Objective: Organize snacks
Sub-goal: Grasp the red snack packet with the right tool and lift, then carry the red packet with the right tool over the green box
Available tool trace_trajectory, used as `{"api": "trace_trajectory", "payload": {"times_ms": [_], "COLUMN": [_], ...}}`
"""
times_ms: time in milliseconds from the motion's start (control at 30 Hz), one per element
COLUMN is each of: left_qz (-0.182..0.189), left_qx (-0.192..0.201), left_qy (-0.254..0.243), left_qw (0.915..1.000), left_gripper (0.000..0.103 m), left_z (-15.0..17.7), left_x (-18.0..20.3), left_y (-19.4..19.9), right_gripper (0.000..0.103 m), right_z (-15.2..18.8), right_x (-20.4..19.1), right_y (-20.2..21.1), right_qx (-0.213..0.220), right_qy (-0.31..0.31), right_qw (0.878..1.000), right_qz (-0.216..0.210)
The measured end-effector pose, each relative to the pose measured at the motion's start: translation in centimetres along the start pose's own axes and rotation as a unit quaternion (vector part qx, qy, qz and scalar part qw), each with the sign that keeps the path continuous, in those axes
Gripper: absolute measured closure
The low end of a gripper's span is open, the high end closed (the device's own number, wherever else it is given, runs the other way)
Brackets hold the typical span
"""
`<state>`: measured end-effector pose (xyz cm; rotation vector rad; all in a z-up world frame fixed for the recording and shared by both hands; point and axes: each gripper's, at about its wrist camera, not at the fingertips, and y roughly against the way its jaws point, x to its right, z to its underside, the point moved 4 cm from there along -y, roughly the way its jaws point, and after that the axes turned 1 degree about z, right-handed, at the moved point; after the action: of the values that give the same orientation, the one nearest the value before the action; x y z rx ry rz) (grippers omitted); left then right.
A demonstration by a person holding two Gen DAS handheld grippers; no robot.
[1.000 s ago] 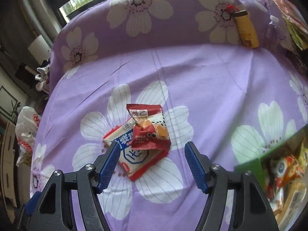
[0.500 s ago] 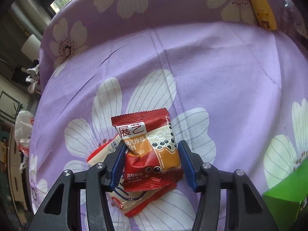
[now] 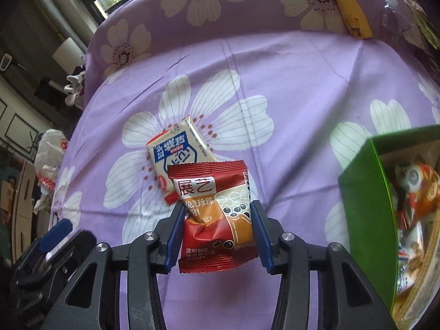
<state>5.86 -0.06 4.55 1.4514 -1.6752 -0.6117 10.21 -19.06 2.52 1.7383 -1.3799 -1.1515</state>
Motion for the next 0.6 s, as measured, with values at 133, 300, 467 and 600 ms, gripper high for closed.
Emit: {"api": "trace_trajectory", "payload": {"times_ms": [133,300,467,600], "left_qz": [-0.004,0.009,0.052,0.097], "left_qx": [-0.006,-0.007,-0.018,-0.015], "left_qy": [-0.009,-0.037,-0.051,-0.075], "left_qw": [0.9999,0.9993,0.9972,0.9923], "left_gripper": [0.014,0.014,0.016,0.016], "left_z": [0.5,1.1,2.0,2.9], "left_x": [0.5,2.2,4.3,7.1], "left_y": [-0.2,-0.2,-0.1,0.5], "right_gripper": [0.055,0.055,0.055,0.055], "right_z": [2.1,3.3,3.5,3.1], "right_x": [0.0,1.3,3.0,4.5], "right_y": [0.4,2.7,4.8,7.6], "right_qx": [0.002,0.03,0.052,0.091], "right_qy": [0.002,-0.026,-0.048,-0.068], "right_qw": [1.0,0.999,0.997,0.993], "right_qz": [0.018,-0.008,-0.014,-0.013]}}
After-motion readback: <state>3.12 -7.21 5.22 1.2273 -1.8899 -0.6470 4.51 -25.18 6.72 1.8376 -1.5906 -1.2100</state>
